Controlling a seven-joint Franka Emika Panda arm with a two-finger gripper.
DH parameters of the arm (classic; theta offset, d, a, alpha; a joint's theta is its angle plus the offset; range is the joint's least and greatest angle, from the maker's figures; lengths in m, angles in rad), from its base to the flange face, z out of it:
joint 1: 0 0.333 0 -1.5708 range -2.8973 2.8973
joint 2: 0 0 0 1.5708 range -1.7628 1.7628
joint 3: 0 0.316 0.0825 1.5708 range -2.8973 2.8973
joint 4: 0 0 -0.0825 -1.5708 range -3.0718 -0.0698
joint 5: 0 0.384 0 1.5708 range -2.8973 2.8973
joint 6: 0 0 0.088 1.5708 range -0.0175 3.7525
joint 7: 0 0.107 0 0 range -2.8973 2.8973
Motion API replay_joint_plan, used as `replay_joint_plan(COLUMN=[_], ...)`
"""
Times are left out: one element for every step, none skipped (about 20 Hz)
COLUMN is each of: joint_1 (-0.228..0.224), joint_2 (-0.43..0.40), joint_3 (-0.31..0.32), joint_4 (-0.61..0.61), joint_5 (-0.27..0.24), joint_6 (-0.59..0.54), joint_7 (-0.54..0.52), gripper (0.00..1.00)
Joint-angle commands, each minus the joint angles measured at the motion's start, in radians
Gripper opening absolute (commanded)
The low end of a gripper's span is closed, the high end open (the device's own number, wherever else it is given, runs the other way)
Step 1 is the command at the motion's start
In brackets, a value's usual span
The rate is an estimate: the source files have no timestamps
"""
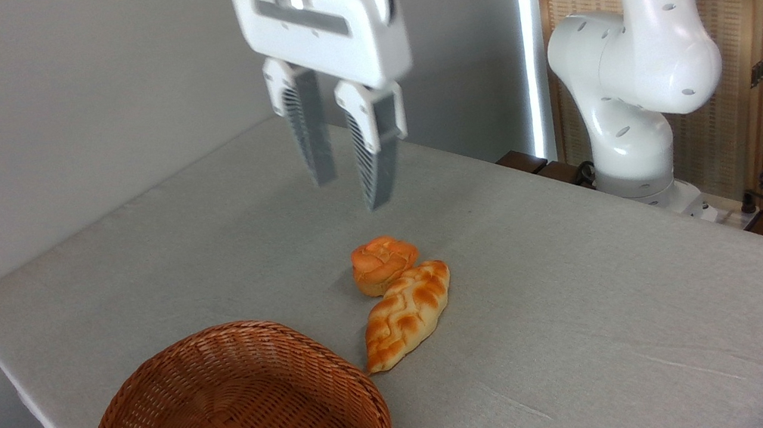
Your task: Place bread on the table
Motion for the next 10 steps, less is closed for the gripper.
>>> replay_joint_plan(joint_1=[0.146, 0.177, 0.173, 0.167, 0.161, 0.160, 0.160, 0.159, 0.159, 0.159], joint_2=[0.180, 0.222, 0.239, 0.239, 0.239, 0.239, 0.239, 0.241, 0.248, 0.265], joint_3=[-0.139, -0.175, -0.180, -0.181, -0.177, -0.175, -0.174, -0.174, -0.174, -0.174], joint_4=[0.261, 0.320, 0.346, 0.346, 0.345, 0.340, 0.328, 0.317, 0.310, 0.311], joint_5=[-0.050, -0.051, -0.044, -0.044, -0.043, -0.043, -0.043, -0.044, -0.044, -0.047], joint_6=[-0.127, -0.156, -0.166, -0.164, -0.171, -0.177, -0.184, -0.184, -0.180, -0.171], joint_7=[-0.034, -0.045, -0.066, -0.076, -0.073, -0.067, -0.061, -0.062, -0.060, -0.060], gripper=[1.00, 1.00, 1.00, 1.00, 1.00, 1.00, 1.00, 1.00, 1.00, 1.00])
